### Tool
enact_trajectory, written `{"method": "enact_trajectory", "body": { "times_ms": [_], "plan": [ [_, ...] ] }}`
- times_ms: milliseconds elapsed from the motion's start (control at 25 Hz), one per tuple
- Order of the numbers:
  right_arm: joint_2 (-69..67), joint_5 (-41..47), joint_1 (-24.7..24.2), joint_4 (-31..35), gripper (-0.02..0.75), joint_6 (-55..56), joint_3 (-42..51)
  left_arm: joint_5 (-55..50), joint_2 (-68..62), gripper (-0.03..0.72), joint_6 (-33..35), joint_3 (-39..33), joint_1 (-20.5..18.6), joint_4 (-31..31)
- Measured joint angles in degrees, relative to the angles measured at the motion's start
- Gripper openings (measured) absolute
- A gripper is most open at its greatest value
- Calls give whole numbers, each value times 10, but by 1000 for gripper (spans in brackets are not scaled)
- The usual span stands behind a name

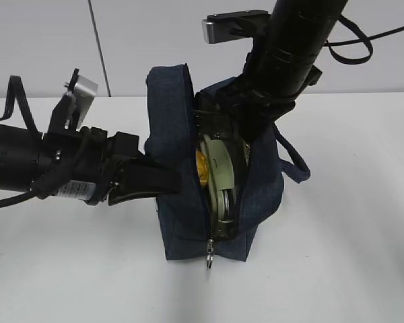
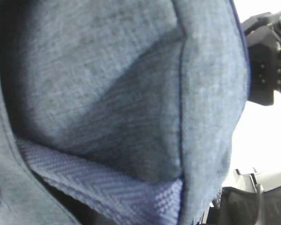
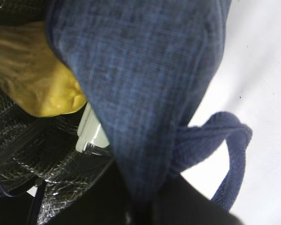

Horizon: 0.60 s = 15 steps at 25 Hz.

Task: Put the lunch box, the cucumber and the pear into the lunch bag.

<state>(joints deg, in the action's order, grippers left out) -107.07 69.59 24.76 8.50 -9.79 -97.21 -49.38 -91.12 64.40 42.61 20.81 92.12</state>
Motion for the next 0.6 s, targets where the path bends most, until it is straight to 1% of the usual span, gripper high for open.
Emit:
{"method": "enact_trajectory", "body": {
  "times_ms": [200,320,440,600],
  "plan": [
    [0,-1,0,1,27,3,0,15,0,2,0,0,0,0],
    [0,-12,0,3,69,3,0,18,0,11,0,0,0,0],
    [0,-18,0,6,117,3,-4,17,0,55,0,0,1,0],
    [0,-18,0,7,157,3,-4,14,0,168,0,1,2,1]
  ]
}}
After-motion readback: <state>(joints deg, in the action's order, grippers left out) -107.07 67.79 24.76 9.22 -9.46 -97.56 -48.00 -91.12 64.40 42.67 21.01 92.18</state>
